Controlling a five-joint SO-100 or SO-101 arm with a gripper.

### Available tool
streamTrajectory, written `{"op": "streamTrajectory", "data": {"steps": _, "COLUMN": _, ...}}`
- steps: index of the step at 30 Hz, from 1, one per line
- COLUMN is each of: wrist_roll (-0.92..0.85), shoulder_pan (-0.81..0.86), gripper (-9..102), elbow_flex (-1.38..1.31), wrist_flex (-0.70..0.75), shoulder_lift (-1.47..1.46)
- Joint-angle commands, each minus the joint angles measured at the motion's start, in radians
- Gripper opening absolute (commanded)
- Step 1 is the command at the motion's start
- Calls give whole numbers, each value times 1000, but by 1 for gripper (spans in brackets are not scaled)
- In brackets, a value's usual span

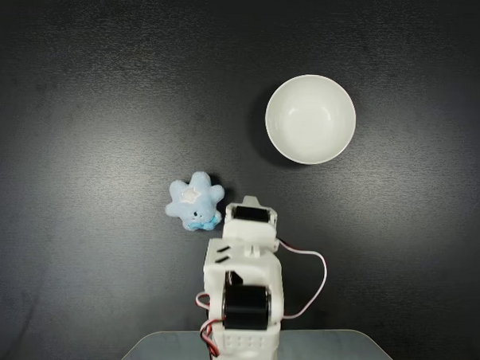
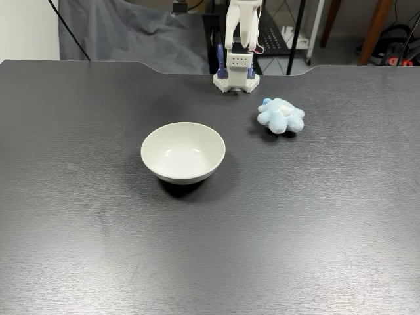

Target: Grasp a skyblue doll and put it in the white bowl.

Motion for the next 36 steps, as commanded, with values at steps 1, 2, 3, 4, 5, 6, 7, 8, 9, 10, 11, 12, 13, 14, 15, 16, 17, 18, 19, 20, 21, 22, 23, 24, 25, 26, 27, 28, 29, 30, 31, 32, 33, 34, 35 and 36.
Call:
{"op": "streamTrajectory", "data": {"steps": 1, "wrist_roll": -8, "shoulder_pan": 5, "gripper": 0, "elbow_flex": -158, "wrist_flex": 51, "shoulder_lift": -127}}
{"op": "streamTrajectory", "data": {"steps": 2, "wrist_roll": -8, "shoulder_pan": 5, "gripper": 0, "elbow_flex": -167, "wrist_flex": 51, "shoulder_lift": -133}}
{"op": "streamTrajectory", "data": {"steps": 3, "wrist_roll": -9, "shoulder_pan": 5, "gripper": 0, "elbow_flex": -175, "wrist_flex": 51, "shoulder_lift": -130}}
{"op": "streamTrajectory", "data": {"steps": 4, "wrist_roll": -11, "shoulder_pan": 5, "gripper": 0, "elbow_flex": -179, "wrist_flex": 51, "shoulder_lift": -129}}
{"op": "streamTrajectory", "data": {"steps": 5, "wrist_roll": -14, "shoulder_pan": 5, "gripper": 0, "elbow_flex": -179, "wrist_flex": 51, "shoulder_lift": -129}}
{"op": "streamTrajectory", "data": {"steps": 6, "wrist_roll": -26, "shoulder_pan": -5, "gripper": 0, "elbow_flex": -181, "wrist_flex": 51, "shoulder_lift": -127}}
{"op": "streamTrajectory", "data": {"steps": 7, "wrist_roll": -54, "shoulder_pan": -11, "gripper": 0, "elbow_flex": -176, "wrist_flex": 51, "shoulder_lift": -130}}
{"op": "streamTrajectory", "data": {"steps": 8, "wrist_roll": -97, "shoulder_pan": -17, "gripper": 0, "elbow_flex": -173, "wrist_flex": 51, "shoulder_lift": -135}}
{"op": "streamTrajectory", "data": {"steps": 9, "wrist_roll": -150, "shoulder_pan": -34, "gripper": 0, "elbow_flex": -172, "wrist_flex": 51, "shoulder_lift": -143}}
{"op": "streamTrajectory", "data": {"steps": 10, "wrist_roll": -216, "shoulder_pan": -64, "gripper": 0, "elbow_flex": -167, "wrist_flex": 51, "shoulder_lift": -144}}
{"op": "streamTrajectory", "data": {"steps": 11, "wrist_roll": -291, "shoulder_pan": -101, "gripper": 0, "elbow_flex": -166, "wrist_flex": 52, "shoulder_lift": -144}}
{"op": "streamTrajectory", "data": {"steps": 12, "wrist_roll": -373, "shoulder_pan": -138, "gripper": 0, "elbow_flex": -166, "wrist_flex": 52, "shoulder_lift": -144}}
{"op": "streamTrajectory", "data": {"steps": 13, "wrist_roll": -460, "shoulder_pan": -167, "gripper": 0, "elbow_flex": -164, "wrist_flex": 52, "shoulder_lift": -144}}
{"op": "streamTrajectory", "data": {"steps": 14, "wrist_roll": -546, "shoulder_pan": -190, "gripper": 0, "elbow_flex": -161, "wrist_flex": 52, "shoulder_lift": -144}}
{"op": "streamTrajectory", "data": {"steps": 15, "wrist_roll": -635, "shoulder_pan": -207, "gripper": 0, "elbow_flex": -152, "wrist_flex": 54, "shoulder_lift": -144}}
{"op": "streamTrajectory", "data": {"steps": 16, "wrist_roll": -713, "shoulder_pan": -218, "gripper": 0, "elbow_flex": -135, "wrist_flex": 54, "shoulder_lift": -144}}
{"op": "streamTrajectory", "data": {"steps": 17, "wrist_roll": -787, "shoulder_pan": -224, "gripper": 0, "elbow_flex": -110, "wrist_flex": 54, "shoulder_lift": -146}}
{"op": "streamTrajectory", "data": {"steps": 18, "wrist_roll": -856, "shoulder_pan": -227, "gripper": 0, "elbow_flex": -78, "wrist_flex": 54, "shoulder_lift": -146}}
{"op": "streamTrajectory", "data": {"steps": 19, "wrist_roll": -913, "shoulder_pan": -227, "gripper": 0, "elbow_flex": -41, "wrist_flex": 54, "shoulder_lift": -146}}
{"op": "streamTrajectory", "data": {"steps": 20, "wrist_roll": -966, "shoulder_pan": -227, "gripper": 0, "elbow_flex": 0, "wrist_flex": 54, "shoulder_lift": -146}}
{"op": "streamTrajectory", "data": {"steps": 21, "wrist_roll": -1014, "shoulder_pan": -227, "gripper": 0, "elbow_flex": 41, "wrist_flex": 54, "shoulder_lift": -146}}
{"op": "streamTrajectory", "data": {"steps": 22, "wrist_roll": -1054, "shoulder_pan": -227, "gripper": 0, "elbow_flex": 81, "wrist_flex": 52, "shoulder_lift": -146}}
{"op": "streamTrajectory", "data": {"steps": 23, "wrist_roll": -1089, "shoulder_pan": -227, "gripper": 0, "elbow_flex": 120, "wrist_flex": 52, "shoulder_lift": -146}}
{"op": "streamTrajectory", "data": {"steps": 24, "wrist_roll": -1115, "shoulder_pan": -227, "gripper": 0, "elbow_flex": 150, "wrist_flex": 52, "shoulder_lift": -146}}
{"op": "streamTrajectory", "data": {"steps": 25, "wrist_roll": -1131, "shoulder_pan": -227, "gripper": 0, "elbow_flex": 176, "wrist_flex": 52, "shoulder_lift": -146}}
{"op": "streamTrajectory", "data": {"steps": 26, "wrist_roll": -1131, "shoulder_pan": -227, "gripper": 0, "elbow_flex": 195, "wrist_flex": 52, "shoulder_lift": -146}}
{"op": "streamTrajectory", "data": {"steps": 27, "wrist_roll": -1131, "shoulder_pan": -227, "gripper": 0, "elbow_flex": 206, "wrist_flex": 52, "shoulder_lift": -146}}
{"op": "streamTrajectory", "data": {"steps": 28, "wrist_roll": -1131, "shoulder_pan": -229, "gripper": 0, "elbow_flex": 210, "wrist_flex": 52, "shoulder_lift": -147}}
{"op": "streamTrajectory", "data": {"steps": 29, "wrist_roll": -1131, "shoulder_pan": -229, "gripper": 0, "elbow_flex": 210, "wrist_flex": 51, "shoulder_lift": -147}}
{"op": "streamTrajectory", "data": {"steps": 30, "wrist_roll": -1129, "shoulder_pan": -229, "gripper": 0, "elbow_flex": 210, "wrist_flex": 51, "shoulder_lift": -149}}
{"op": "streamTrajectory", "data": {"steps": 31, "wrist_roll": -1129, "shoulder_pan": -229, "gripper": 0, "elbow_flex": 210, "wrist_flex": 51, "shoulder_lift": -156}}
{"op": "streamTrajectory", "data": {"steps": 32, "wrist_roll": -1129, "shoulder_pan": -229, "gripper": 0, "elbow_flex": 210, "wrist_flex": 51, "shoulder_lift": -178}}
{"op": "streamTrajectory", "data": {"steps": 33, "wrist_roll": -1129, "shoulder_pan": -230, "gripper": 0, "elbow_flex": 206, "wrist_flex": 51, "shoulder_lift": -209}}
{"op": "streamTrajectory", "data": {"steps": 34, "wrist_roll": -1129, "shoulder_pan": -239, "gripper": 0, "elbow_flex": 198, "wrist_flex": 51, "shoulder_lift": -247}}
{"op": "streamTrajectory", "data": {"steps": 35, "wrist_roll": -1129, "shoulder_pan": -262, "gripper": 0, "elbow_flex": 196, "wrist_flex": 51, "shoulder_lift": -288}}
{"op": "streamTrajectory", "data": {"steps": 36, "wrist_roll": -1129, "shoulder_pan": -291, "gripper": 0, "elbow_flex": 196, "wrist_flex": 51, "shoulder_lift": -330}}
